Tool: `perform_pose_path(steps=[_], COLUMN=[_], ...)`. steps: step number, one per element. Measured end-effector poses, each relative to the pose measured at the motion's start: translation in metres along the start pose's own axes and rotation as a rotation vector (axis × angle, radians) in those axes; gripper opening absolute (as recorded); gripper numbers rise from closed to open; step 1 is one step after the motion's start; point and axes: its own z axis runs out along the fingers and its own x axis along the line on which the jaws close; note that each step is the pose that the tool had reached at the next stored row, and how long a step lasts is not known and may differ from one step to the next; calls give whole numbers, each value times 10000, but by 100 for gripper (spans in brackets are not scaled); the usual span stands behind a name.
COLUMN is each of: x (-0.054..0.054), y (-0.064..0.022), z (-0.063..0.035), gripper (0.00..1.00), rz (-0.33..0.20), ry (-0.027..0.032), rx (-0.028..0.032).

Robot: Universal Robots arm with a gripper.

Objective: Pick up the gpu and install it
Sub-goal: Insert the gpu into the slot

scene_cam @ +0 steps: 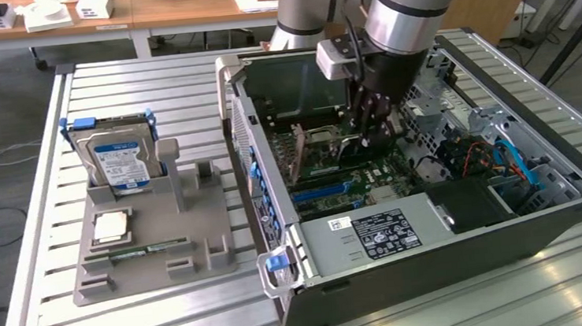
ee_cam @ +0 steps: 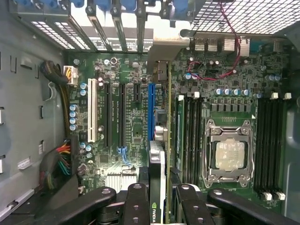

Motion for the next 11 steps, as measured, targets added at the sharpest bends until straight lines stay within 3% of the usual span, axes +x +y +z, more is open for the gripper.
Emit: perform_pose_path(steps=[11], x=[1], y=[33], z=[36], gripper=[27], rz=[-52], ry=[-5], rx=[4])
